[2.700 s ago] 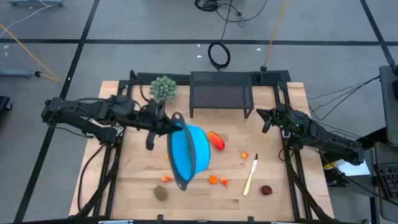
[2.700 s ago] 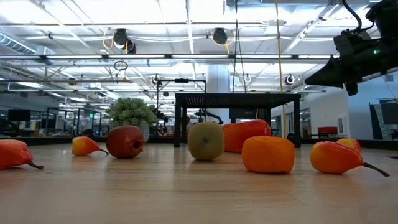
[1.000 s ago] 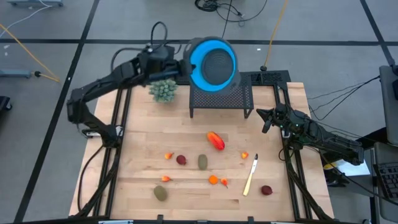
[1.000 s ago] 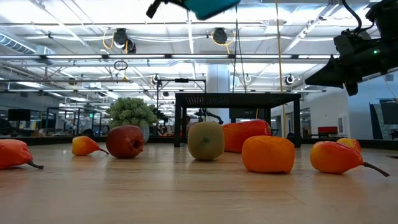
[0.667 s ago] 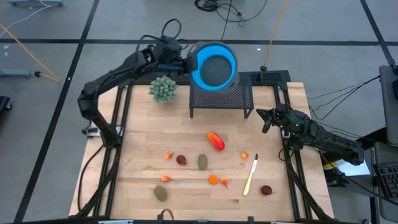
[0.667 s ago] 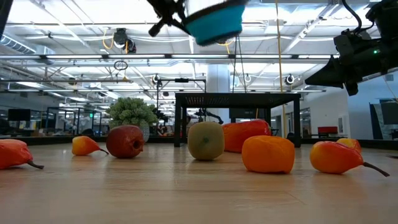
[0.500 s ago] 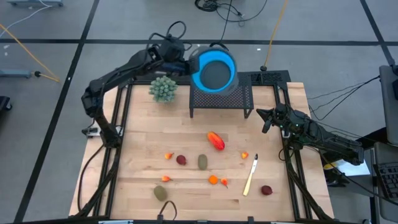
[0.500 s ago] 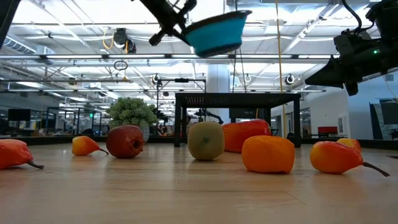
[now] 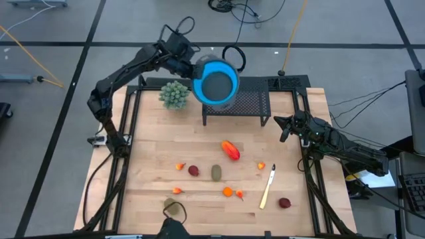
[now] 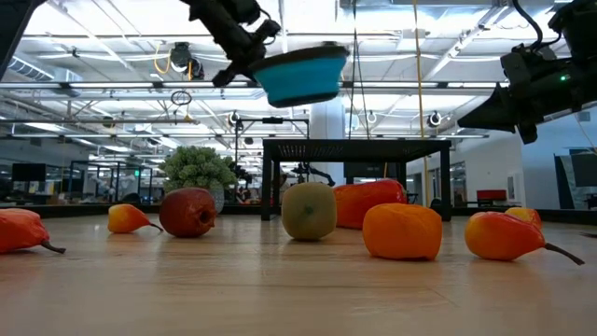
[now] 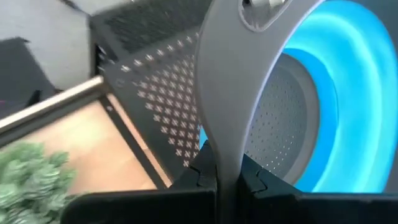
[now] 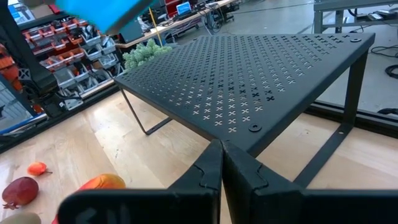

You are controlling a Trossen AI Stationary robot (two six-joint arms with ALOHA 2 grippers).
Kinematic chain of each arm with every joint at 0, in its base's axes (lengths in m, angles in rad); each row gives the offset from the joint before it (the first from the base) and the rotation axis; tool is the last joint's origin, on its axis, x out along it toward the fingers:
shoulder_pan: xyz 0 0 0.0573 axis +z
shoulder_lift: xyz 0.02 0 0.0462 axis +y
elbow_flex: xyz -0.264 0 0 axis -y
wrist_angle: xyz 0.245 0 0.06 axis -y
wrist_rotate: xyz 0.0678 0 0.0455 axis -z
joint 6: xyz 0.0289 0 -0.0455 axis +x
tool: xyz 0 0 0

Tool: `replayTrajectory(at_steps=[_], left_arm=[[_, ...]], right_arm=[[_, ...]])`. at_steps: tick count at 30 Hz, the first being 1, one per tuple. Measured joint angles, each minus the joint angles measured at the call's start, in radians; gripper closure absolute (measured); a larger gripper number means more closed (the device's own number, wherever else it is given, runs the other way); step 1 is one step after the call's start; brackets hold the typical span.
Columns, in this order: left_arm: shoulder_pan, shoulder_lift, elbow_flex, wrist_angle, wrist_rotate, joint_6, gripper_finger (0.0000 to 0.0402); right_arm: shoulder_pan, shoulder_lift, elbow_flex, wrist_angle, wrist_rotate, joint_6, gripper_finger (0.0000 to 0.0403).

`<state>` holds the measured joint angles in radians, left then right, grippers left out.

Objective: Pick & Place Fruit
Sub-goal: Put the blue strainer on the shelf

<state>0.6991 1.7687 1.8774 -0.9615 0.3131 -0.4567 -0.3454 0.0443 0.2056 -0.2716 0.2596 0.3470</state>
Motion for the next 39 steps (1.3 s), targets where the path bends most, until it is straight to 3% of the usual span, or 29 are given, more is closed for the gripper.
replayTrajectory(at_steps=[9,18,39], left_arm=[[0.037,0.102,-0.001,0.002,0.114,0.109,0.0401],[0.07,0.113,-0.001,0.027,0.052,0.097,0.0401],[0.024,0.144,-0.002,0.035,0.049,0.004,0.0401]], right_arm=[[0.0,0.0,0.0,-0.006,-0.002,0.0,0.0403],[0.0,0.0,0.0,-0.042,-0.002,0.0,0.0403],[0.0,0.0,0.0,-0.056,-0.002,0.0,0.0403]])
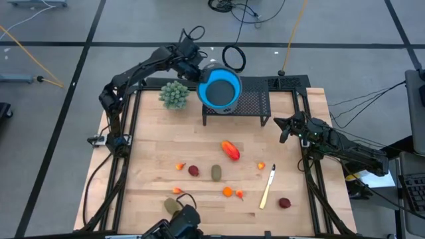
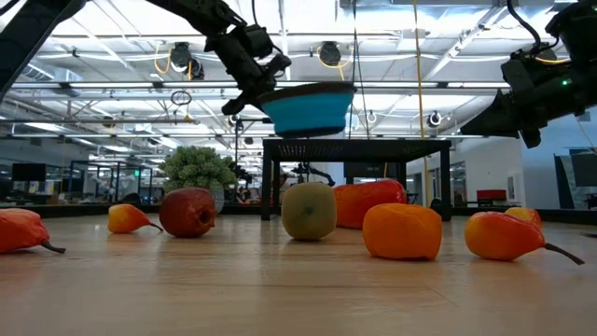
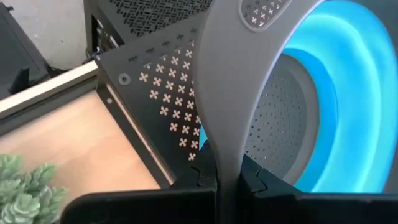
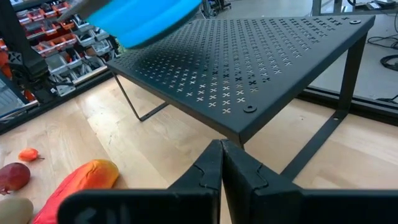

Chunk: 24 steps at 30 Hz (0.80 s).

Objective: Pick & Place Fruit
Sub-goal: Put the blue strainer on the shelf

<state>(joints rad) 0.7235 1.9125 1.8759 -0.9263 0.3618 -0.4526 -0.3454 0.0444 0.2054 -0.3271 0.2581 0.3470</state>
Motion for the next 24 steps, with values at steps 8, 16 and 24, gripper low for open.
replayTrajectory(at_steps=[8,16,24], left_arm=[[0.002,0.01,0.0,0.0,-0.005,-0.021,0.0401],[-0.002,0.015,0.0,-0.005,-0.04,-0.033,0.0401],[-0.021,0.026,0.0,0.003,-0.042,-0.04,0.0397]], right_arm=[[0.0,0.0,0.0,0.0,0.0,0.0,0.0403],[0.0,0.0,0.0,0.0,-0.001,0.0,0.0403],[0.0,0.0,0.0,0.0,0.0,0.0,0.0403]])
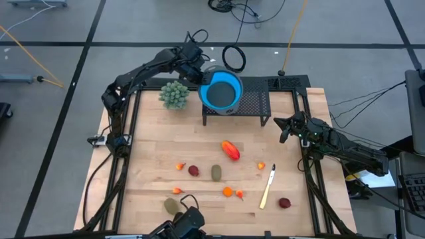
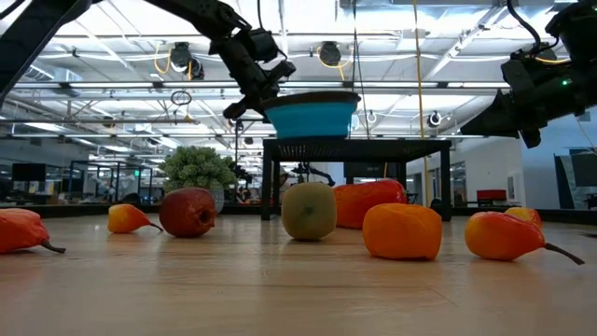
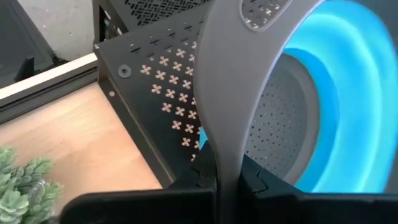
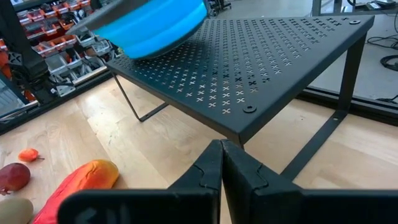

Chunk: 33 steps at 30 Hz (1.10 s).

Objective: Pick & Place Fruit
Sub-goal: Put the blue strainer on the shelf, then put the mango into the blue strainer on the shelf

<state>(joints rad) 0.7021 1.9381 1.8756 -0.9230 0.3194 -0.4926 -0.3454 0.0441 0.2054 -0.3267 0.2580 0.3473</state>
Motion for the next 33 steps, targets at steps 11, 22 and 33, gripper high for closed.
replayTrajectory(at_steps=[11,22,33], left_arm=[[0.0,0.0,0.0,0.004,-0.007,0.011,0.0388],[0.004,0.0,0.0,0.063,-0.007,0.016,0.0288],[0.041,-0.012,0.0,0.05,-0.01,0.055,0.0192]], right_arm=[[0.0,0.0,0.0,0.0,0.001,0.0,0.0403],[0.0,0.0,0.0,0.0,0.001,0.0,0.0403],[0.0,0.0,0.0,0.0,0.002,0.0,0.0403]])
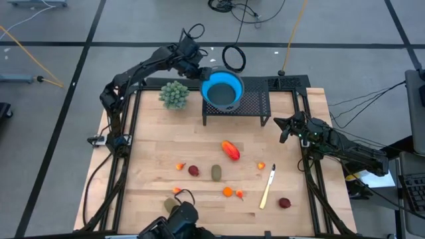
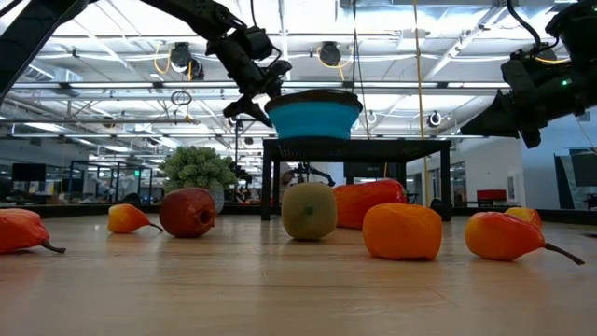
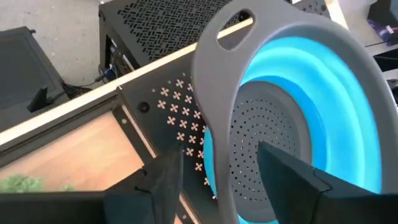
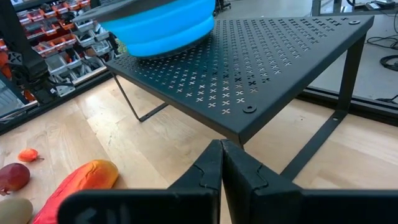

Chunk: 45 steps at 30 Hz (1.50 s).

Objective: Pick & Place Fruit
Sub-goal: Put the mango into the blue strainer on the shelf

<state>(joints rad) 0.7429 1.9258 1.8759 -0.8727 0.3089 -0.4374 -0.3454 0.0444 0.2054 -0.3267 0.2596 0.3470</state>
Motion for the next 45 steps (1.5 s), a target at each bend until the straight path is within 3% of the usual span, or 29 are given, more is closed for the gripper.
replayTrajectory(at_steps=[5,13,19,28,33,42,45], left_arm=[[0.025,-0.016,0.0,-0.03,-0.004,0.018,0.0168],[0.085,-0.113,0.0,-0.14,-0.028,0.102,0.0163],[0.061,-0.213,0.0,-0.355,-0.155,0.128,0.0163],[-0.089,-0.322,0.0,-0.607,-0.406,0.097,0.0167],[-0.164,-0.354,0.0,-0.618,-0.43,0.103,0.0222],[-0.245,-0.358,0.0,-0.57,-0.451,0.138,0.0387],[-0.258,-0.358,0.0,-0.537,-0.451,0.171,0.0389]], right_arm=[[0.0,0.0,0.0,0.0,0.0,0.0,0.0403],[0.0,0.0,0.0,0.0,0.0,0.0,0.0403],[0.0,0.0,0.0,0.003,0.0,0.0,0.0403],[0.0,0.0,0.0,0.004,0.0,0.0,0.0403],[0.0,0.0,0.0,0.008,-0.024,0.003,0.0403],[0.0,0.0,0.0,0.031,-0.16,0.008,0.0403],[0.0,0.0,0.0,0.062,-0.158,0.008,0.0403]])
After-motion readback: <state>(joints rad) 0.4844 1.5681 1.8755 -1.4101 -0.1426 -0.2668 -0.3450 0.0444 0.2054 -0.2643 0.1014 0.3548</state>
